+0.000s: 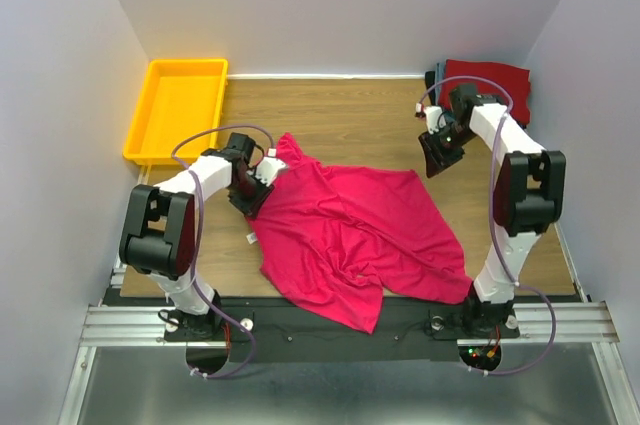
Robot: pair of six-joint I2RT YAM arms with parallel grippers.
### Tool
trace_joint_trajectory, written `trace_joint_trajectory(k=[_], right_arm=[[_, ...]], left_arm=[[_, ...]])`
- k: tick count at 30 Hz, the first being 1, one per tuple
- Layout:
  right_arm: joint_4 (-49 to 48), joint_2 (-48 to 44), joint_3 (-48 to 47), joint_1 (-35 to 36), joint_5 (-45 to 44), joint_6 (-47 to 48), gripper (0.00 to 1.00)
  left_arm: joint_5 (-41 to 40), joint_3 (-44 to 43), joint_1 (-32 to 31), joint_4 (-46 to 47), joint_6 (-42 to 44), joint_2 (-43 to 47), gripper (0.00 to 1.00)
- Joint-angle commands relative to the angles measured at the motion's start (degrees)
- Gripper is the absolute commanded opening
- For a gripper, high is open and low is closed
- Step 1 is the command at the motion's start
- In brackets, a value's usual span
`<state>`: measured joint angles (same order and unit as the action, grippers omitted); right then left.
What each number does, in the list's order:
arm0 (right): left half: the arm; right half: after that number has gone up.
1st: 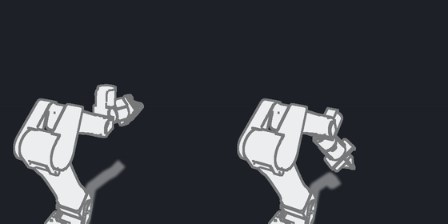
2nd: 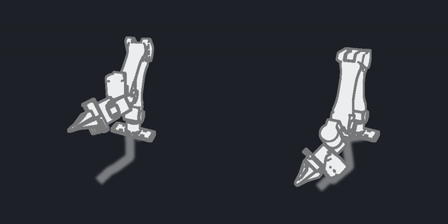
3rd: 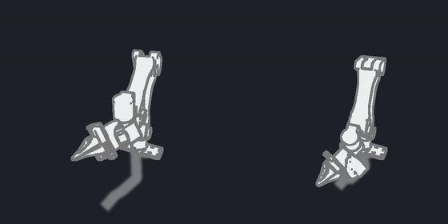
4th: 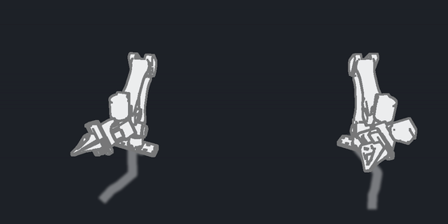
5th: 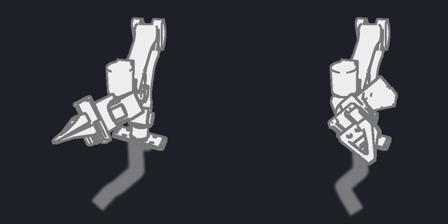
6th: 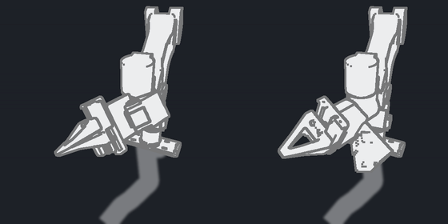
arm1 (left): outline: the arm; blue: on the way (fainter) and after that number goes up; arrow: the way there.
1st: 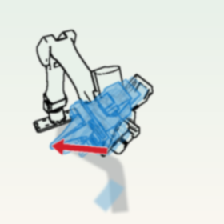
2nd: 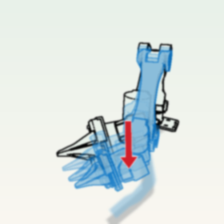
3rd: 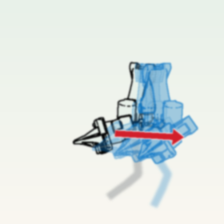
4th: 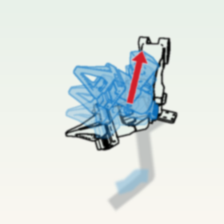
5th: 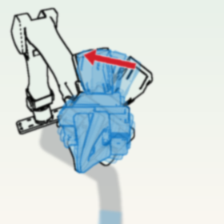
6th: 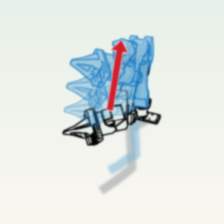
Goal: Fold and stack the t-shirts
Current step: Flatten the tshirt out
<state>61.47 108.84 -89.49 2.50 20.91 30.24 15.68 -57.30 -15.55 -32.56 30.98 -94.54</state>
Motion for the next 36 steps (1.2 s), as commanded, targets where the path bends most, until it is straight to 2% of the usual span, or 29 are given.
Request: trace_joint_trajectory(k=[1, 3, 5, 10, 12, 15, 18, 21, 22, 23, 27, 33, 36], right_arm=[[-4.96, 5.59, -5.59, -0.13, -0.87, -5.36, 0.44], [-5.48, 8.56, -6.48, -0.13, 0.62, -7.29, 0.52], [-5.57, 10.68, -7.01, -0.13, 2.2, -8.88, 0.56], [-5.31, 12.1, -5.17, -0.13, 8.0, -10.02, 0.57], [-5.31, 12.62, -4.03, -0.13, 10.46, -10.37, 0.53], [-4.0, 13.86, -3.76, -0.13, 13.71, -10.38, 0.4], [-1.98, 13.95, -4.9, -0.13, 18.81, -9.76, 0.35], [-1.71, 13.16, -6.04, -0.04, 19.08, -9.85, 0.17], [-1.71, 12.81, -6.57, 0.05, 19.0, -9.85, 0.05], [-1.71, 11.76, -6.75, 0.13, 19.0, -10.02, 0.0], [-2.67, 6.68, -6.13, 1.97, 18.48, -10.03, 0.01], [-8.21, -2.04, 1.14, 16.9, 9.51, -11.87, 0.01], [-9.35, -1.61, 5.79, 28.57, 8.01, -13.36, 0.01]], left_arm=[[-6.36, 0.79, 4.11, -3.3, 4.96, 3.58, 0.36], [-5.84, -1.05, 5.35, -3.92, 5.41, 3.84, 0.37], [-3.56, -3.85, 6.06, -5.23, 5.14, 4.27, 0.43], [2.5, -8.88, 6.06, -7.0, 3.22, 4.1, 0.49], [3.21, -10.29, 6.06, -6.65, 2.68, 4.28, 0.49], [4.09, -11.78, 6.06, -5.94, 1.71, 4.37, 0.49], [4.62, -13.1, 6.15, -6.2, 1.36, 4.1, 0.49], [5.06, -13.98, 6.32, -6.47, 1.45, 3.93, 0.49], [5.32, -14.24, 6.58, -6.47, 1.36, 4.01, 0.49], [5.5, -14.59, 6.59, -6.73, 1.45, 4.1, 0.49], [6.2, -16.09, 6.85, -7.08, 1.45, 4.89, 0.49], [7.08, -16.27, 6.94, -6.73, 0.66, 6.3, 0.49], [7.96, -16.18, 6.94, -7.08, 0.48, 6.56, 0.49]])
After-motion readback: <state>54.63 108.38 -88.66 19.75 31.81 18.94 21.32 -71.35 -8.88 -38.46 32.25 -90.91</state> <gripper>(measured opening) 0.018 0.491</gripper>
